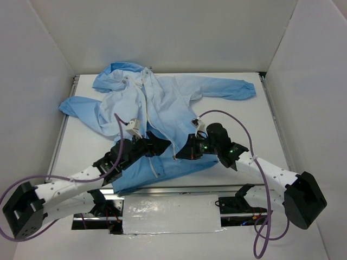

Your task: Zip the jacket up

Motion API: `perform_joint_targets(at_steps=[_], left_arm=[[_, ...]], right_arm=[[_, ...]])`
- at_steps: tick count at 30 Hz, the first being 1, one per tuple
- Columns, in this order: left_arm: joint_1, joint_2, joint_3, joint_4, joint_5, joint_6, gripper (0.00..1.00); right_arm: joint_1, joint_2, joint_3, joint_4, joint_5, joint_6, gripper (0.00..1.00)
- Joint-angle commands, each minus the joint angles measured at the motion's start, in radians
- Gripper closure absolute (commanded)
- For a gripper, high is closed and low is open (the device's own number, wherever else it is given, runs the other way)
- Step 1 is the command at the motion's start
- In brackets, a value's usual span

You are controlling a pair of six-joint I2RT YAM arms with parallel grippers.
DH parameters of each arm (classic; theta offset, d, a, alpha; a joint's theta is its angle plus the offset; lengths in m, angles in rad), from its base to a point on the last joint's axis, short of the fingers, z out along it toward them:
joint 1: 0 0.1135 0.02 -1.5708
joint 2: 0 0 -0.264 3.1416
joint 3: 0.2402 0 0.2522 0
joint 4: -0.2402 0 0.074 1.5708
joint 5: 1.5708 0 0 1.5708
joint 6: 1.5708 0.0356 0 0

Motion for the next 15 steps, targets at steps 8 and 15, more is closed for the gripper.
perform_joint_targets(at_steps=[8,15], left_arm=[[-0.023,-0.161,0.072,-0.756,-0.332,-0.153,0.25],[-0.063,-0.027,0.052,-0.644,-0.220,-0.153,0.30]], right_arm=[[0.007,0.008,0.020,0.021,0.121,-0.025,1.00],[0.007,-0.019,0.033,-0.021,0.159,-0.019,1.00]])
